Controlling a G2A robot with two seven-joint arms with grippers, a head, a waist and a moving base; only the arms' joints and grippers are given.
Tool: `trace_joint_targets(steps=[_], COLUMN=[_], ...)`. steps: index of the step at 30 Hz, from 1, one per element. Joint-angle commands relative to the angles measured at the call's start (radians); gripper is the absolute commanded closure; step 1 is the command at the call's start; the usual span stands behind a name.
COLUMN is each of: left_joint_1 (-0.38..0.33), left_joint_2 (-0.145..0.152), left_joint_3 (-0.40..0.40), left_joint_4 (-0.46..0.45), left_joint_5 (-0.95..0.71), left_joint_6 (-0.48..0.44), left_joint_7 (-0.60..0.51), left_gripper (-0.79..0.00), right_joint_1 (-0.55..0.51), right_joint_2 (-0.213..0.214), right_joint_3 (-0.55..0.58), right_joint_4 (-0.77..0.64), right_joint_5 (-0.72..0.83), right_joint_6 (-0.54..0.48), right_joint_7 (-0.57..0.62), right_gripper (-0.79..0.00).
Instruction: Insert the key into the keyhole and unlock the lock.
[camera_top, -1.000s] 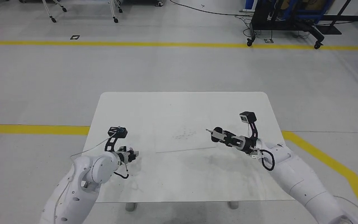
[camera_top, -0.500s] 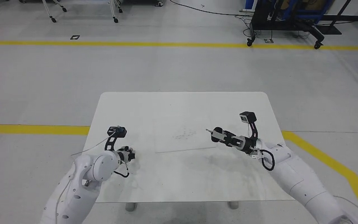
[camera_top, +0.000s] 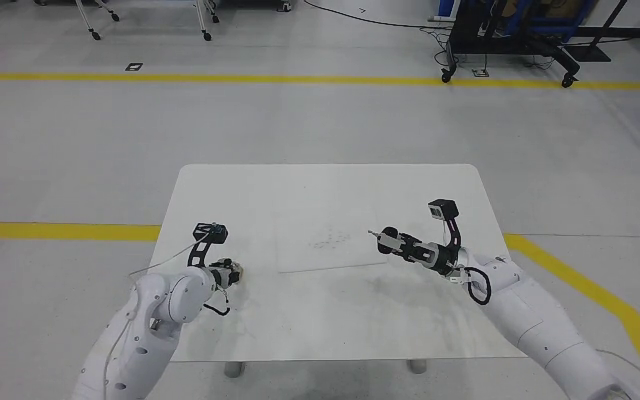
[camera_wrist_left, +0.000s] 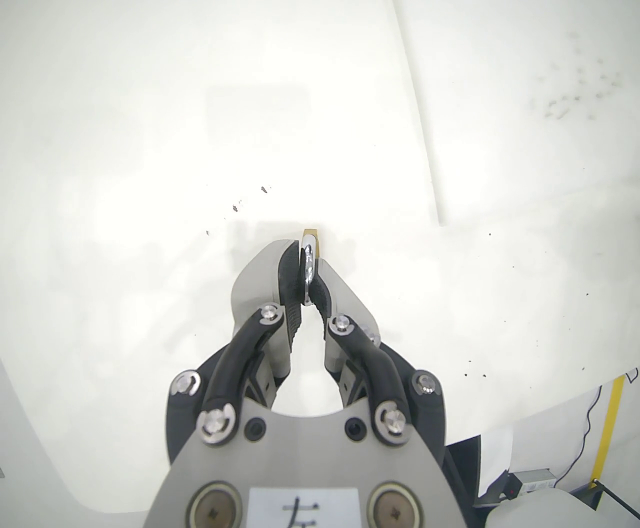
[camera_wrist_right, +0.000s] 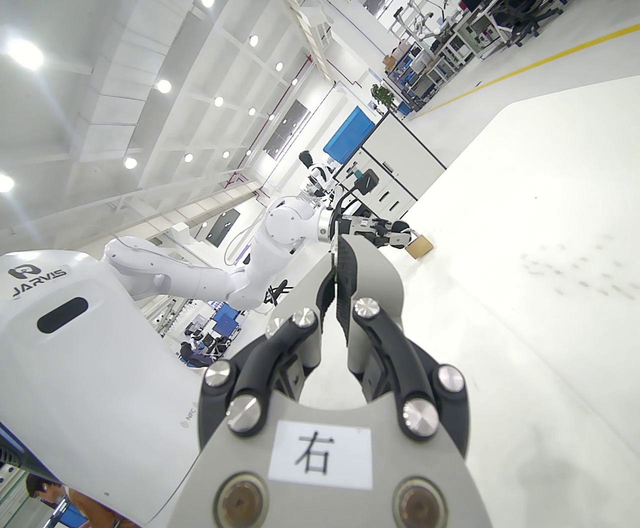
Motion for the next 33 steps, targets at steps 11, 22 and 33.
trace_joint_targets(steps=[11, 22, 33], left_joint_1=[-0.010, -0.018, -0.005], left_joint_2=[-0.005, -0.007, -0.005], left_joint_3=[0.002, 0.010, -0.011], left_joint_4=[0.010, 0.035, -0.007], left_joint_5=[0.002, 0.013, 0.041], left_joint_6=[-0.014, -0.032, -0.045], left_joint_7=[0.001, -0.037, -0.035], left_gripper=[0.000, 0.000, 0.000], right_joint_1=[0.000, 0.000, 0.000], right_joint_2=[0.000, 0.000, 0.000], right_joint_3=[0.000, 0.000, 0.000], right_joint_4=[0.000, 0.000, 0.000], right_joint_5=[0.000, 0.000, 0.000], right_joint_6=[0.000, 0.000, 0.000], right_joint_7=[0.000, 0.000, 0.000], right_gripper=[0.000, 0.000, 0.000])
